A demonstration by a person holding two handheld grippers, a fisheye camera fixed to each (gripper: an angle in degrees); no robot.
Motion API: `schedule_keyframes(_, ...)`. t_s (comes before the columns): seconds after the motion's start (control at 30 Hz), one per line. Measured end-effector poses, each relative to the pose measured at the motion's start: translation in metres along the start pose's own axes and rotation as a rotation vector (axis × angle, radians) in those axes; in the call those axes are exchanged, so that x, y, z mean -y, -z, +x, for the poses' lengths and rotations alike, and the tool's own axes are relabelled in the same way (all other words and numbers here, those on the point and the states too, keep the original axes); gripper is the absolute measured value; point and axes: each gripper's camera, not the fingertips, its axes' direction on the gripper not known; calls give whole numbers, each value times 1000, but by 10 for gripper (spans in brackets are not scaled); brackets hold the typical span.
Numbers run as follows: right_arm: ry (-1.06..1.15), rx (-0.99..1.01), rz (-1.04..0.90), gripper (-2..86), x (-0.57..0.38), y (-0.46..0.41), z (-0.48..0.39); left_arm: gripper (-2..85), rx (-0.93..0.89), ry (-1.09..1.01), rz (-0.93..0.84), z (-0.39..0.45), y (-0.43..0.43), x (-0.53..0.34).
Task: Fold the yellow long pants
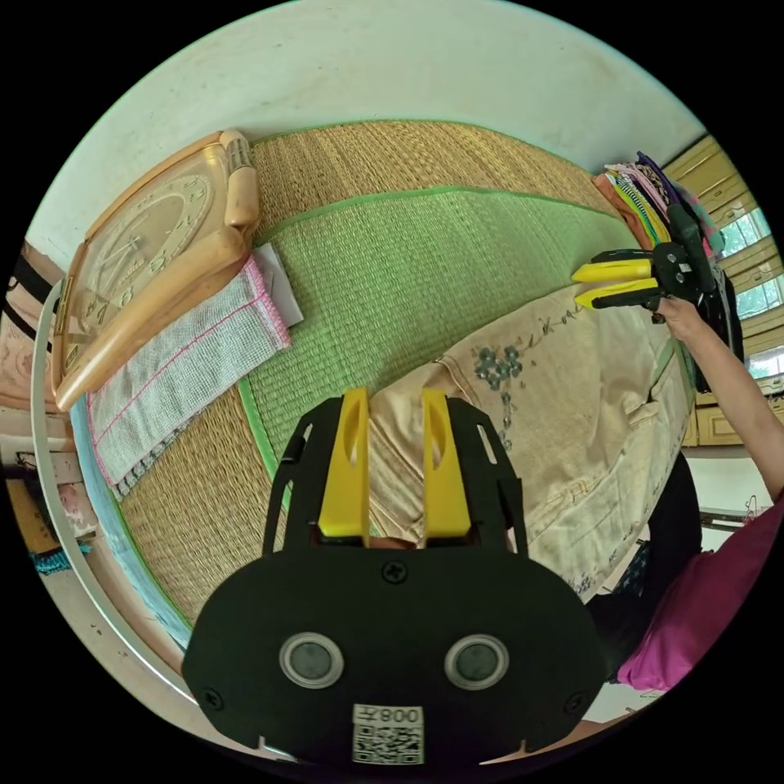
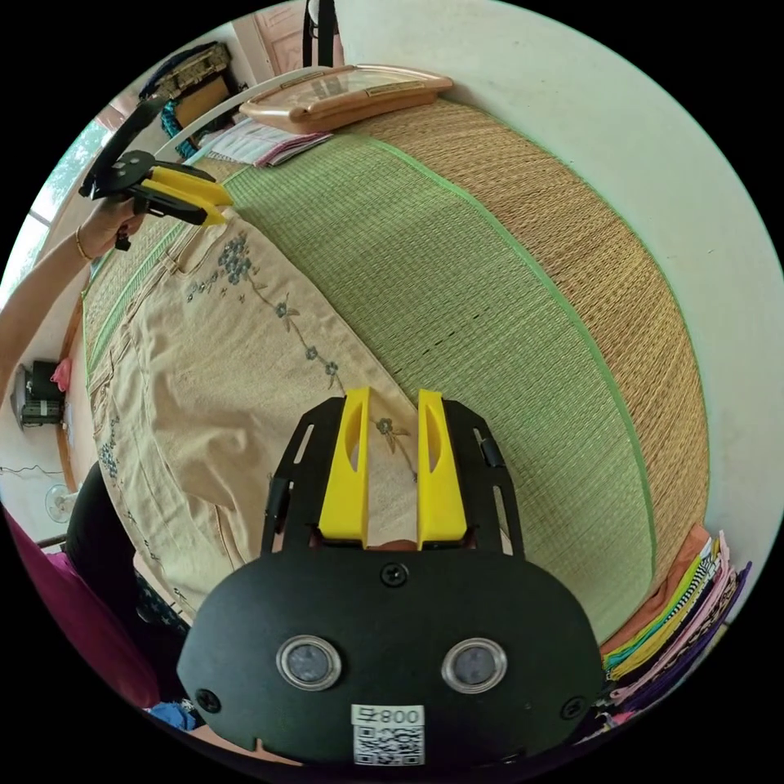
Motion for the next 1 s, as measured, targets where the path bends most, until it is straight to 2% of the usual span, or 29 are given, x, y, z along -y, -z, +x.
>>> schedule_keyframes(0.2, 26, -35, -1, 62, -7, 19, -20, 31, 90, -3, -48, 14, 7, 28)
schedule_keyframes(0.43, 30, -37, -35, 49, -16, 36, -32, 77, 64, 0, 7, 19, 41, 44)
schedule_keyframes(0.6, 25, -48, -29, 38, -27, 43, -39, 60, 74, -13, -115, 20, 37, 63)
schedule_keyframes(0.83, -28, 11, -32, 22, -50, 51, -41, 26, 64, -2, -70, 29, 82, 64)
schedule_keyframes(1.0, -97, 48, 36, 18, -77, 75, -42, 22, 69, 5, 17, 41, 150, 51)
